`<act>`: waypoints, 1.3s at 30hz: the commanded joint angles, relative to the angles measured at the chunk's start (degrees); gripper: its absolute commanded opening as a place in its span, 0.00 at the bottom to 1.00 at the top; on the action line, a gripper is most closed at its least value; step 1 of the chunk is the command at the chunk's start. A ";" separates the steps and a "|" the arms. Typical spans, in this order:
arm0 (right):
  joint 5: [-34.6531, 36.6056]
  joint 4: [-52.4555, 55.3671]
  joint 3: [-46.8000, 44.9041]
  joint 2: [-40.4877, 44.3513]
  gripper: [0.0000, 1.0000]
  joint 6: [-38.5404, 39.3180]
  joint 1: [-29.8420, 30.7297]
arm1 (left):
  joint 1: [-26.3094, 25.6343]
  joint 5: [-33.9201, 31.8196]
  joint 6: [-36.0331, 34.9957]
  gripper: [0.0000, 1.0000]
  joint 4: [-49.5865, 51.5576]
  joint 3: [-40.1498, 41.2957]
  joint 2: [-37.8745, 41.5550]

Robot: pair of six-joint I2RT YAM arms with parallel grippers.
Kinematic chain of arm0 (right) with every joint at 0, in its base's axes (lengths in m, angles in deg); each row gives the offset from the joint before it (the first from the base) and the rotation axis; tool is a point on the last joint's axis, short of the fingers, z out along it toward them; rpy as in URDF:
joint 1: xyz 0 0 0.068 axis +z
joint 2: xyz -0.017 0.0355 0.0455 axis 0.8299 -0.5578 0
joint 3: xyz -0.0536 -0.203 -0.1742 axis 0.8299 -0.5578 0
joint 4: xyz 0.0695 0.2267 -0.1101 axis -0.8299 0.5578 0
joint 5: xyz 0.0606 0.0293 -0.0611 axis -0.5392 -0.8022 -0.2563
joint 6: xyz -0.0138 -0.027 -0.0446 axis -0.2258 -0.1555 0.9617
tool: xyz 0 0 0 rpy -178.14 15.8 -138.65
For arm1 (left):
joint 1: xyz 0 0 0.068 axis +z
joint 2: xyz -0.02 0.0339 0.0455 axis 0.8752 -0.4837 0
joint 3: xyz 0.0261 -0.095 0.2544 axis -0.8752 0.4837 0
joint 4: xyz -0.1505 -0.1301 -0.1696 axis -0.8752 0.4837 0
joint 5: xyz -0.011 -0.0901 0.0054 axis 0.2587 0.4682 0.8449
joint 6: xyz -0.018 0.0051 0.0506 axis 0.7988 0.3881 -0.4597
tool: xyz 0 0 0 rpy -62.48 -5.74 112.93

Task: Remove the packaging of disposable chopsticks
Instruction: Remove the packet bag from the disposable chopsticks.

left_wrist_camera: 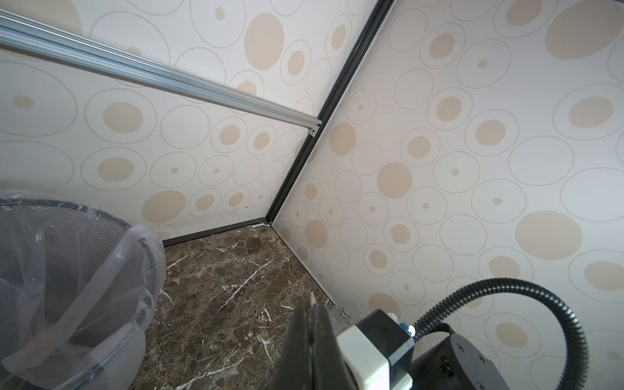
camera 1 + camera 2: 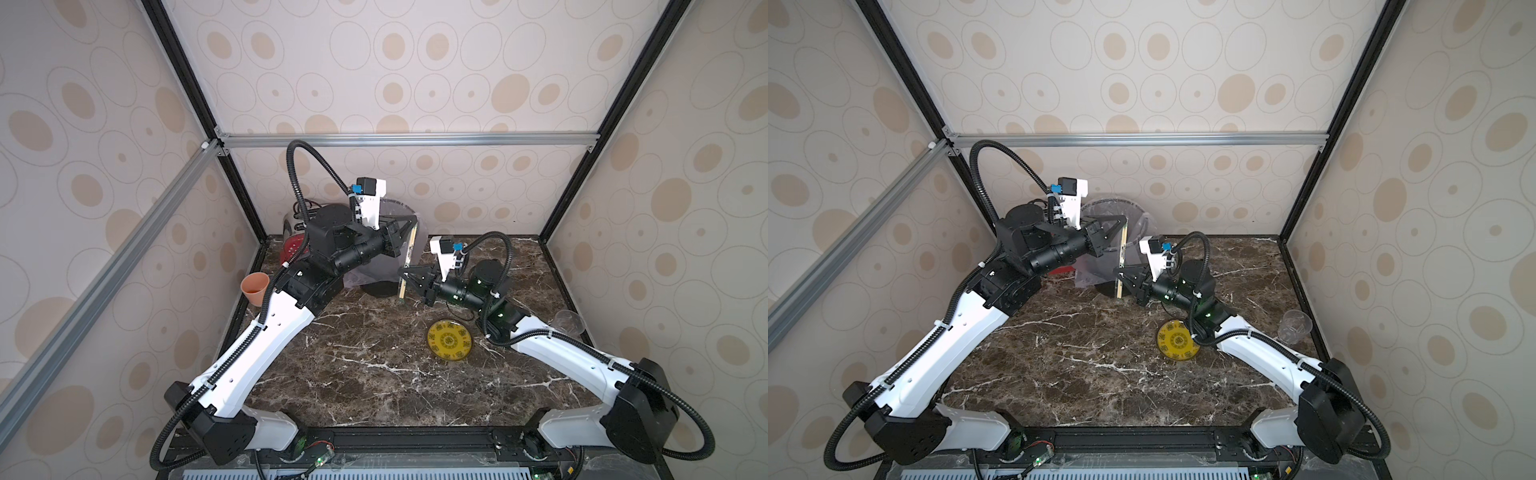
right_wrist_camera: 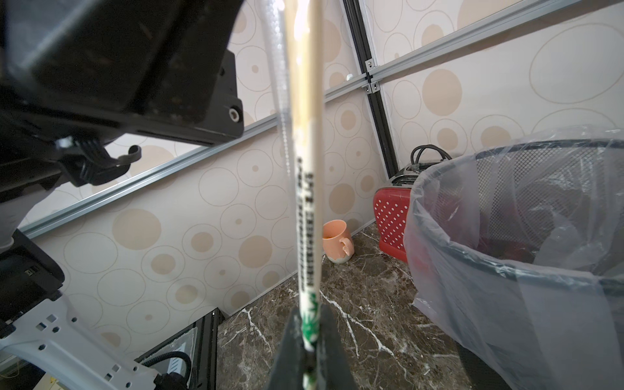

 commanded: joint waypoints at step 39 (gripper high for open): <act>4.89 -0.65 3.14 0.31 0.00 -0.75 0.55 | -3.60 -6.81 -11.39 0.35 18.61 -13.49 -1.44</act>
